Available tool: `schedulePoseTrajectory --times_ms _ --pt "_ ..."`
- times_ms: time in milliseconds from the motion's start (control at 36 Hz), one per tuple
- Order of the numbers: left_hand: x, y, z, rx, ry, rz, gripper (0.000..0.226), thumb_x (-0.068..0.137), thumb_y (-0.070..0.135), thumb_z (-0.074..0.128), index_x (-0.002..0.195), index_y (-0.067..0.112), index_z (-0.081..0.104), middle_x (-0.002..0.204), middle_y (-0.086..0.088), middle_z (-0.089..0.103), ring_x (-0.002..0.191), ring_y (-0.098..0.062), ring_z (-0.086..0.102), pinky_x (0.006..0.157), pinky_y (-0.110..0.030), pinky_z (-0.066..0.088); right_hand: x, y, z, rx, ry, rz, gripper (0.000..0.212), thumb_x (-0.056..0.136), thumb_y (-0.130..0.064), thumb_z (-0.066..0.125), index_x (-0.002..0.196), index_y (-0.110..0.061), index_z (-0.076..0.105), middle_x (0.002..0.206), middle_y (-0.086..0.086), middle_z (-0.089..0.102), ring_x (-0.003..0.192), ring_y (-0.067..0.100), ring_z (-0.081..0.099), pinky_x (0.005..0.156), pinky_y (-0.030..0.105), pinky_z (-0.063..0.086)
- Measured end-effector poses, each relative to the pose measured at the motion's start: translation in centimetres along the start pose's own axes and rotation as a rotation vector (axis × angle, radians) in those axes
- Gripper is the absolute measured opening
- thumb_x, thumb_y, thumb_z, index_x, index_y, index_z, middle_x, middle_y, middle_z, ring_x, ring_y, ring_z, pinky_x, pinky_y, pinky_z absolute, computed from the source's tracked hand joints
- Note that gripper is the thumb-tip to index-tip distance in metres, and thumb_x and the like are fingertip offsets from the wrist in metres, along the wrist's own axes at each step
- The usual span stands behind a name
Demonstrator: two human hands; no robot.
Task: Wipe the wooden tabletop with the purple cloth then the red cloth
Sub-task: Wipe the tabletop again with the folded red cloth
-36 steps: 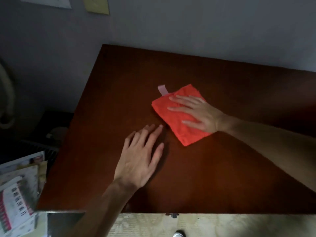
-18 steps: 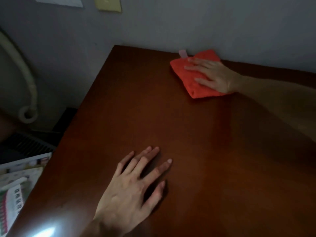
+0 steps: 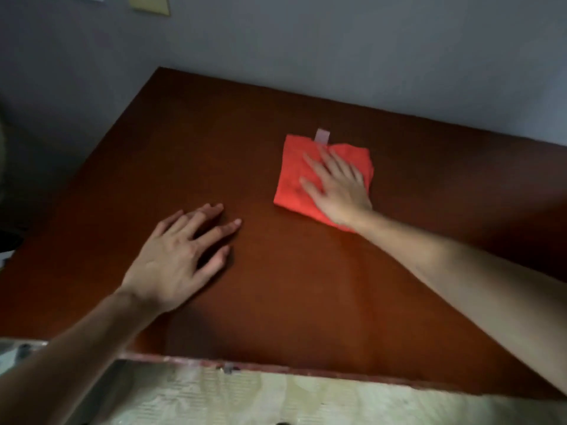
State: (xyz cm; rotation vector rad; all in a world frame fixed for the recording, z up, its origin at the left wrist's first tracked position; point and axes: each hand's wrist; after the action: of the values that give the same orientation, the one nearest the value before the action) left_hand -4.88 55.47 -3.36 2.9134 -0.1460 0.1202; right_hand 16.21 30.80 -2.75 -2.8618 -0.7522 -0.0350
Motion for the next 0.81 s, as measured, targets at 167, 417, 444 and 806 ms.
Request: schedulePoseTrajectory --times_ms 167,417,444,806 --pt "0.1 1.4 -0.7 0.227 -0.072 -0.007 0.06 0.1 0.051 0.021 0.149 0.027 0.046 0.151 -0.014 0.049 0.136 -0.032 0.05 0.11 -0.053 0.037 -16.0 -1.2 -0.3 -0.003 0.011 -0.123 0.065 0.1 -0.064 0.025 0.16 -0.04 0.025 0.171 -0.007 0.016 0.159 0.015 0.01 0.126 0.048 0.015" --pt "1.4 7.2 -0.4 0.026 0.088 0.014 0.046 0.098 0.04 0.036 0.134 0.021 0.058 0.135 -0.004 0.056 0.115 -0.026 0.057 0.095 -0.04 0.04 -22.0 1.3 -2.0 -0.004 -0.153 -0.4 0.065 0.103 -0.059 0.04 0.161 -0.045 0.016 0.172 -0.011 0.002 0.159 0.012 -0.001 0.126 0.051 0.013" --pt "1.7 7.7 0.0 -0.021 0.09 0.012 0.046 0.098 0.041 0.036 0.134 0.021 0.057 0.135 -0.003 0.055 0.114 -0.025 0.056 0.093 -0.039 0.039 -21.3 1.9 -2.2 -0.011 -0.173 -0.442 0.065 0.103 -0.058 0.042 0.161 -0.044 0.018 0.172 -0.011 0.002 0.159 0.012 -0.001 0.126 0.052 0.013" --pt "3.9 9.0 2.7 -0.147 -0.031 0.054 0.061 0.102 0.06 0.024 0.157 0.032 0.023 0.157 0.009 0.032 0.146 -0.01 0.027 0.114 -0.029 0.01 -1.5 12.3 -3.3 -0.057 -0.176 -0.4 0.063 0.101 -0.062 0.028 0.159 -0.04 0.025 0.171 -0.009 0.012 0.157 0.016 0.015 0.123 0.048 0.018"
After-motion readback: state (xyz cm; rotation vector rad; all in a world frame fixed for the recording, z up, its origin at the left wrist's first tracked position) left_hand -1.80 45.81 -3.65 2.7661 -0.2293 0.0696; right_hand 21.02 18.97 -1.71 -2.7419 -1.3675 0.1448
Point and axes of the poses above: each hand's wrist, its own x-axis towards the middle knuckle, its own z-axis out of the palm, y = z × x
